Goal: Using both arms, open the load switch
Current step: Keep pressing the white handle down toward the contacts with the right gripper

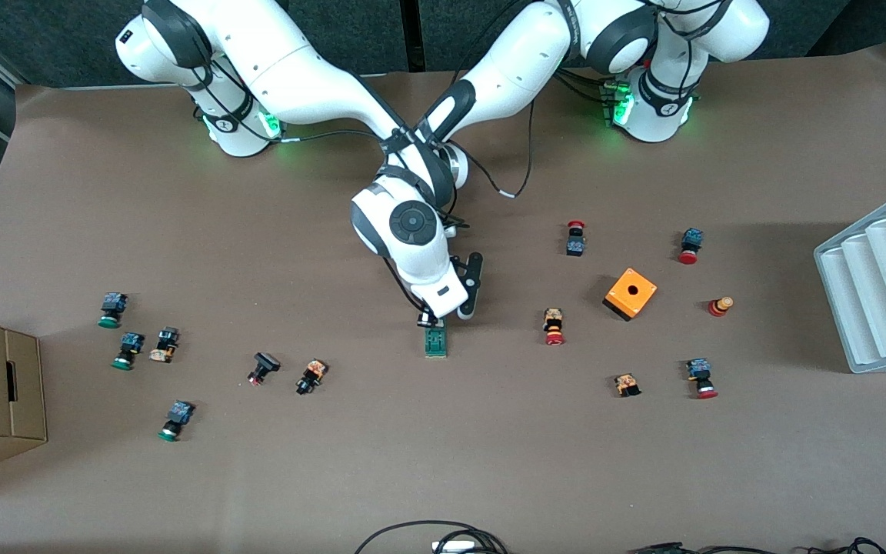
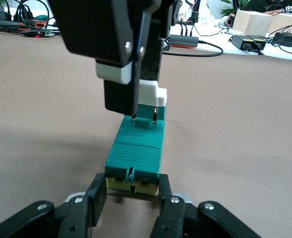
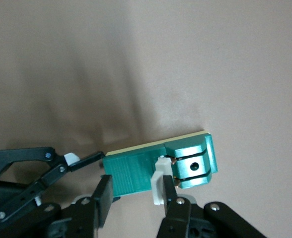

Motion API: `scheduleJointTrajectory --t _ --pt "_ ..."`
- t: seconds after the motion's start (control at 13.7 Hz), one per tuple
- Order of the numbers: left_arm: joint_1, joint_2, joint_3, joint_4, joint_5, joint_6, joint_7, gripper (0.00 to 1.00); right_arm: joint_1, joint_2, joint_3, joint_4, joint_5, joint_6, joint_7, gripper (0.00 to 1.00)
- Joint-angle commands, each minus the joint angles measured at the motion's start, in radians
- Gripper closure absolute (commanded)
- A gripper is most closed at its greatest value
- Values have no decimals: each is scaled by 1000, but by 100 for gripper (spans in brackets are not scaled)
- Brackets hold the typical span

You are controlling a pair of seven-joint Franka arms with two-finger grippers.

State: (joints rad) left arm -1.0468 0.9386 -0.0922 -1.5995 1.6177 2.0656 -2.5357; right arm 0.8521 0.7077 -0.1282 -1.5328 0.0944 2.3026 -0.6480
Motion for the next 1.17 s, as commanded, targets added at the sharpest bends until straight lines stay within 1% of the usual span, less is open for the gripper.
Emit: scheduleJointTrajectory --t 0.0,0.73,0.95,1.1 --pt "-10 16 8 1 1 -7 -20 54 12 -34 1 -36 -4 -11 24 52" --pt "-10 17 8 1 1 -8 -20 53 13 -50 2 -61 -4 -11 25 52" --pt "-13 19 8 1 1 -30 -18 46 12 -60 1 -75 -5 -11 24 52" --pt "-16 20 8 3 1 -32 -17 45 13 -60 1 -76 -5 -9 25 52"
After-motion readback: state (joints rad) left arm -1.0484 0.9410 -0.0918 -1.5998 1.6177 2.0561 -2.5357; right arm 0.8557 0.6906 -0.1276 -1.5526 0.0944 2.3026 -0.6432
